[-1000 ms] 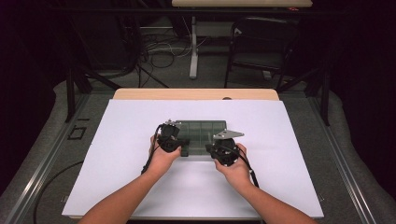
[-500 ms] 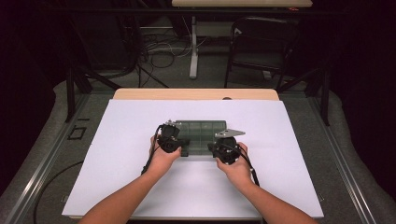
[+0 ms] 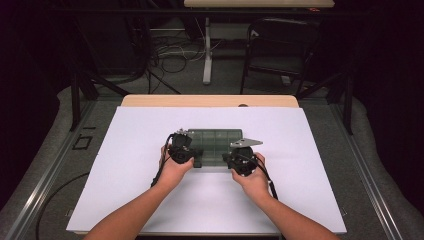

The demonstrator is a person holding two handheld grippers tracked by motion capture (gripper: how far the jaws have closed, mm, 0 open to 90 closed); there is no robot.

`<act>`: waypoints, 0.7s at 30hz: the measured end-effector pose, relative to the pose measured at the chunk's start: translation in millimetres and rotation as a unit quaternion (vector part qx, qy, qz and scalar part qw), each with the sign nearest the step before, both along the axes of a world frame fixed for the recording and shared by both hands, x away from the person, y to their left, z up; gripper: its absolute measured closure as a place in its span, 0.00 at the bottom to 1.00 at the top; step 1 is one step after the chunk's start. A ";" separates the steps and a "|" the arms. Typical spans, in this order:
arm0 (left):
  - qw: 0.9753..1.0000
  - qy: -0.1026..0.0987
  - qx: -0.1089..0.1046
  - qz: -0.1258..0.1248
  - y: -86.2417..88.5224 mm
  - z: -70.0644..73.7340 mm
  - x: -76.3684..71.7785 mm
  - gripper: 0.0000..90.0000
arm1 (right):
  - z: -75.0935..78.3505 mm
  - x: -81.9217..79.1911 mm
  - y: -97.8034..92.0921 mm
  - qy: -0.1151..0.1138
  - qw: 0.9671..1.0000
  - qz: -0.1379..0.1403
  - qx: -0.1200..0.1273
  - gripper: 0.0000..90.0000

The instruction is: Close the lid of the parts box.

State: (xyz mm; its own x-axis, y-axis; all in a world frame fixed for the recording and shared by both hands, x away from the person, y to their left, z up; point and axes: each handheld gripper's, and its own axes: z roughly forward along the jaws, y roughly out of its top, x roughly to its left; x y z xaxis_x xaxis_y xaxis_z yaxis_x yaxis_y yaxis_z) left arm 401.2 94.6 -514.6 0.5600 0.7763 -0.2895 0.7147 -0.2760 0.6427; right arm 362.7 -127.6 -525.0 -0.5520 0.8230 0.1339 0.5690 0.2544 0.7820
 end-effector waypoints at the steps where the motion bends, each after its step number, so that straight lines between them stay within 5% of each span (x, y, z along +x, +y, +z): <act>1: 1.000 0.001 0.000 0.002 0.8 0.3 0.0 0.94 | -0.1 0.4 -0.1 0.000 1.000 0.001 0.002 1.00; 13: 1.000 -0.009 -0.004 0.028 21.0 10.9 -1.5 0.74 | 4.6 3.5 1.4 0.013 1.000 0.012 -0.007 0.91; 21: 0.999 -0.035 -0.016 0.026 38.0 22.1 -5.5 0.63 | 16.7 5.5 -1.9 -0.005 1.000 0.004 -0.023 0.72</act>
